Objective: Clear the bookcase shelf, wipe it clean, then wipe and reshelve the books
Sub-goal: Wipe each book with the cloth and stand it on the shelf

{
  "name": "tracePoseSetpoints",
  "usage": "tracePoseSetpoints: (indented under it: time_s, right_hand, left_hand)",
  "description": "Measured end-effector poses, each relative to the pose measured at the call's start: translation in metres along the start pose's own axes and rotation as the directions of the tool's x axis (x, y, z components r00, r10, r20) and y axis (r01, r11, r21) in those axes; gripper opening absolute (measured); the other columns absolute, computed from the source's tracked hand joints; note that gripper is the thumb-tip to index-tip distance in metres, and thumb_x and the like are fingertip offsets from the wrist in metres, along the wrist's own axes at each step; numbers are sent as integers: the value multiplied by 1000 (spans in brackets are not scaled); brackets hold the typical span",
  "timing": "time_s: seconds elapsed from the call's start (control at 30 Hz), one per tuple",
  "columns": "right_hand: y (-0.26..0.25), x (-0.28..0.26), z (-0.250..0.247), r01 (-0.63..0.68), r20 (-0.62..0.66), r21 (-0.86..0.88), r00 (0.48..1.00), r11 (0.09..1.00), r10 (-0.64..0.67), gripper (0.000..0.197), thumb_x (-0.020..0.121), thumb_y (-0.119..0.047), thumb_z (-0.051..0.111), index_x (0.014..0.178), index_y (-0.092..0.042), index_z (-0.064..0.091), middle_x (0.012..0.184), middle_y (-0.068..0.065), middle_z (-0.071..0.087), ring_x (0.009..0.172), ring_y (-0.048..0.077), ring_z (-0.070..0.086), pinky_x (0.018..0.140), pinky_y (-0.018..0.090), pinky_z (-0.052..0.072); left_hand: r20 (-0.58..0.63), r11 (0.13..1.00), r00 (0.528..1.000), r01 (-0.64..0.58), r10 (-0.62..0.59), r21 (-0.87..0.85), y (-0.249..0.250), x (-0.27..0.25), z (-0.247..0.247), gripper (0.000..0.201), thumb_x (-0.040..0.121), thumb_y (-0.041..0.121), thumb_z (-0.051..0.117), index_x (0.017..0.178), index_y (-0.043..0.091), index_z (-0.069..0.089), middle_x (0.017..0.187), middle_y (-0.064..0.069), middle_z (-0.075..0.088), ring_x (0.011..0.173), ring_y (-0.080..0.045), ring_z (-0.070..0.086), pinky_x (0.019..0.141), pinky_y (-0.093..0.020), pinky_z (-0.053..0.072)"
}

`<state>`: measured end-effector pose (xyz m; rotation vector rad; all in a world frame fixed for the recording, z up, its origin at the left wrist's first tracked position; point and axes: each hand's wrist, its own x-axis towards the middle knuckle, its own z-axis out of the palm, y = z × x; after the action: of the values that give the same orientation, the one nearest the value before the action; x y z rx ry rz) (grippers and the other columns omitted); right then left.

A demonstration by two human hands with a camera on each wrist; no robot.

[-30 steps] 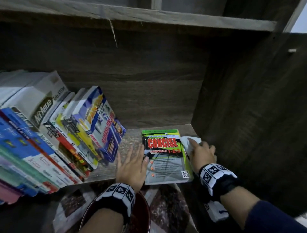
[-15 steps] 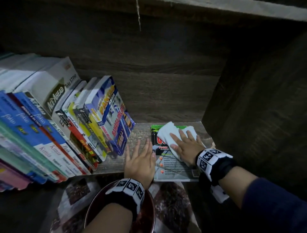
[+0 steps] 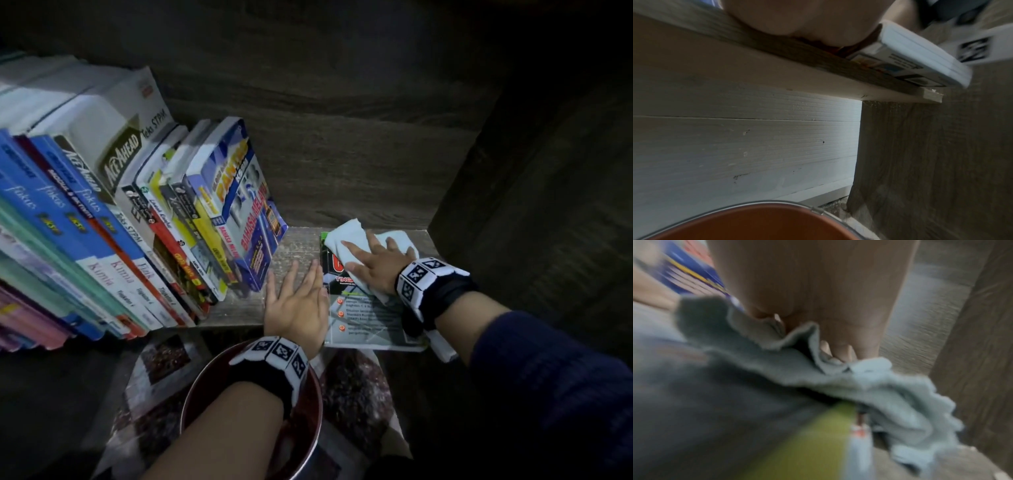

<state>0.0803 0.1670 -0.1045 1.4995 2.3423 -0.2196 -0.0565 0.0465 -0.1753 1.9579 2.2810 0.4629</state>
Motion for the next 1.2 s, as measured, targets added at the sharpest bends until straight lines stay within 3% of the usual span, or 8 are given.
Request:
tracePoseSetpoints:
  time_s: [0.1, 0.27, 0.53, 0.67, 0.8, 0.93, 1.03, 1.2]
  right_hand:
    - [-7, -15, 2, 61, 51, 6, 997, 998, -61, 54, 95, -65, 14, 145, -55, -4, 162, -2, -11, 147, 38, -2, 113, 62, 3]
    - [-13, -54, 19, 89, 43, 69, 995, 994, -92, 52, 98, -60, 9, 148, -50, 0, 162, -2, -9, 147, 36, -2, 113, 59, 0]
    - [0, -110, 43, 110, 59, -29, 992, 993, -108, 56, 100, -52, 13, 152, -39, -3, 162, 4, -7, 148, 34, 0, 115, 56, 6]
    - [12, -111, 45, 42, 64, -87, 997, 995, -36, 57, 100, -54, 10, 152, -37, -7, 161, 9, -8, 148, 36, 0, 118, 53, 4]
    - [9, -85, 36, -63, 27, -33, 998, 997, 63, 58, 100, -54, 9, 151, -37, -10, 160, 18, -8, 147, 39, -5, 118, 53, 0]
    - [-14, -93, 45, 51, 29, -9, 998, 999, -51, 56, 100, -53, 11, 151, -40, -8, 159, 19, -10, 145, 43, -7, 117, 54, 1]
    - [-17, -115, 56, 138, 48, -63, 990, 988, -136, 55, 101, -48, 14, 152, -37, -6, 159, 19, -7, 146, 42, -4, 118, 52, 5]
    - [11, -122, 53, 78, 94, -87, 993, 993, -70, 54, 104, -42, 16, 153, -31, -2, 160, 19, -3, 148, 36, 0, 118, 46, 7]
  left_hand:
    - [28, 1000, 999, 19, -20, 23, 3, 1, -3, 82, 79, 45, -25, 155, 30, 3, 159, 21, 3, 148, -8, -8, 117, -46, -14]
    - [61, 999, 998, 17, -20, 44, 4, -1, -6, 86, 77, 45, -26, 154, 31, 9, 159, 21, 2, 148, -8, -9, 116, -45, -17]
    - [101, 999, 995, 19, -23, 43, 3, 0, -4, 67, 90, 41, -13, 154, 29, 1, 159, 18, -1, 148, -11, -9, 118, -49, -12]
    - [89, 998, 996, 25, -30, 55, 3, 1, -3, 64, 91, 41, -9, 153, 29, 0, 159, 18, 0, 149, -12, -8, 119, -49, -9]
    - [68, 999, 997, 23, -26, 46, 3, 1, -1, 62, 94, 41, -7, 154, 29, 4, 159, 18, 3, 149, -12, -6, 119, -49, -9]
    - [72, 998, 997, 19, -23, 52, 2, 0, -2, 55, 100, 40, -2, 154, 29, 4, 159, 17, 3, 149, -12, -7, 119, -50, -8]
    - [81, 999, 996, 24, -27, 45, 3, 1, -4, 63, 94, 41, -9, 155, 28, 3, 159, 17, 4, 149, -12, -7, 119, -49, -8]
    - [104, 999, 994, 18, -22, 42, 3, 1, -3, 66, 91, 42, -10, 154, 28, 2, 159, 17, 2, 149, -13, -8, 119, -50, -9]
